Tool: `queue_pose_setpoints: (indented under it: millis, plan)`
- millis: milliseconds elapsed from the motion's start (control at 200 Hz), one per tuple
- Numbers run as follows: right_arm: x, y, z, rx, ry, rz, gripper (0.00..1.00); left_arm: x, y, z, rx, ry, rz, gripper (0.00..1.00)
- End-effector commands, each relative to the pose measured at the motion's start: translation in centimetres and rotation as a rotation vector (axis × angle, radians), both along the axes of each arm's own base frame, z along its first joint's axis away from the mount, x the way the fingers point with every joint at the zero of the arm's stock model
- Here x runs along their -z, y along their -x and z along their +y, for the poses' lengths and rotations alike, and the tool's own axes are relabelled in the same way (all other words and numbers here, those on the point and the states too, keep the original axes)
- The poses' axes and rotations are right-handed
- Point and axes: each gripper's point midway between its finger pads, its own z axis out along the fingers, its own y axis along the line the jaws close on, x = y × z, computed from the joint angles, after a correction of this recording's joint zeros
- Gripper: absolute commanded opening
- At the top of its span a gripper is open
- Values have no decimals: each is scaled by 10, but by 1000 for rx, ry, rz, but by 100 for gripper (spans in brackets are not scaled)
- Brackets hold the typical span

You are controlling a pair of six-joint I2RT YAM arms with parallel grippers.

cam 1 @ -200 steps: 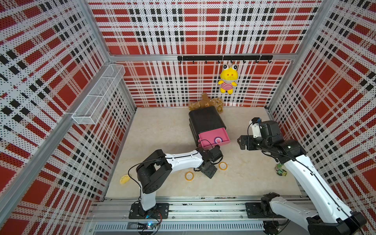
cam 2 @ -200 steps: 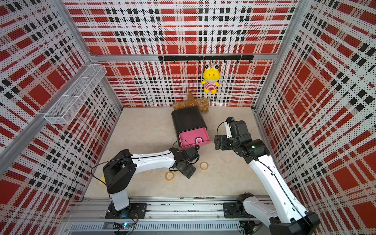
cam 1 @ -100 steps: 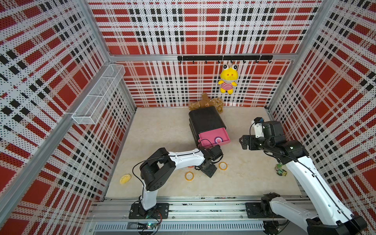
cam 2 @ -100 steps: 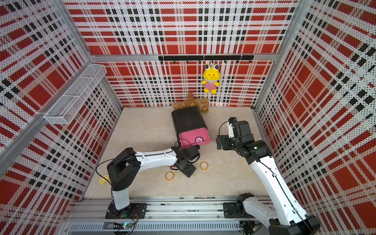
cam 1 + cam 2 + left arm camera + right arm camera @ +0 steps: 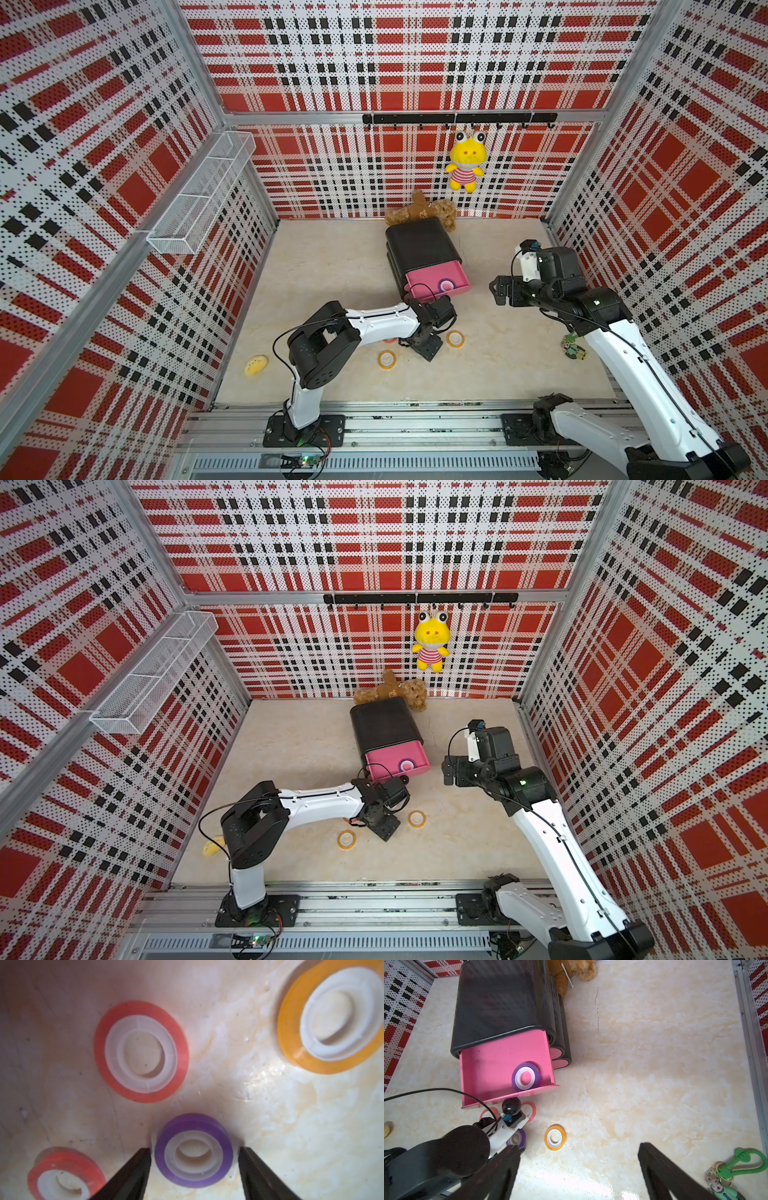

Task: Place the transparent tape into the drawer according to color
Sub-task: Pick up the tape from the center of the board.

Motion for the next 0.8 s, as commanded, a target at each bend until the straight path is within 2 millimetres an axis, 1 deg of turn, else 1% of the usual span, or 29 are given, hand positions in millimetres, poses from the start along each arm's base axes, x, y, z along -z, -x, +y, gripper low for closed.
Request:
queue_pose_setpoints:
  millis: [0,140,221,336,436,511,576,792]
  plan:
    - [0,3,-3,1,0,-4,97,8,-3,-3,-12,16,10,72]
    - [1,4,-4,2,3,-2,97,14,0,-3,-12,20,28,67]
    - [2,4,-4,2,0,-1,97,18,2,-2,-13,17,34,62]
    - [2,4,-5,4,-1,0,97,22,4,-1,-14,18,44,52]
    - [2,5,-5,3,0,0,97,21,5,0,-15,19,45,43]
    - [2,5,-6,6,2,1,97,18,5,0,-13,26,44,36]
    - [3,4,-6,7,-1,1,97,14,5,-1,-15,36,39,33]
    - [14,4,-1,-1,-24,18,97,-9,4,-2,-28,71,5,31]
